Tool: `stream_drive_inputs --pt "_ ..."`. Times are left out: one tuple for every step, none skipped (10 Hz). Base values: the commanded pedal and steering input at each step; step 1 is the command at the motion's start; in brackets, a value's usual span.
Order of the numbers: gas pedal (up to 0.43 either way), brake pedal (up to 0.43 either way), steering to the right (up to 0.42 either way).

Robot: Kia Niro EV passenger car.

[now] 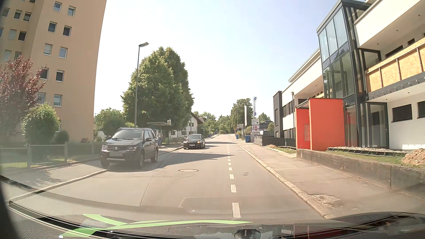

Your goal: Follow the waypoints while adhering to traffic rules and regulations

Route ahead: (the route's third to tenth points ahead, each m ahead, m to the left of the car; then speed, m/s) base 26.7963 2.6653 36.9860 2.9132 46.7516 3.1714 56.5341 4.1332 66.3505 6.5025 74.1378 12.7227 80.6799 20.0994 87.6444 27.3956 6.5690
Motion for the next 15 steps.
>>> stream_drive_inputs --pt "0.150 0.000 0.001" --pt "0.150 0.000 0.001" --pt "0.150 0.000 -0.001" --pt "0.150 0.000 -0.003" --pt "0.150 0.000 -0.003" --pt "0.150 0.000 -0.003" --pt "0.150 0.000 -0.003" --pt "0.150 0.000 -0.003" --pt "0.150 0.000 -0.003" --pt "0.150 0.000 -0.003" --pt "0.138 0.000 -0.003" --pt "0.118 0.000 -0.004" --pt "0.110 0.000 -0.004" --pt "0.110 0.000 -0.004" --pt "0.098 0.000 -0.004"
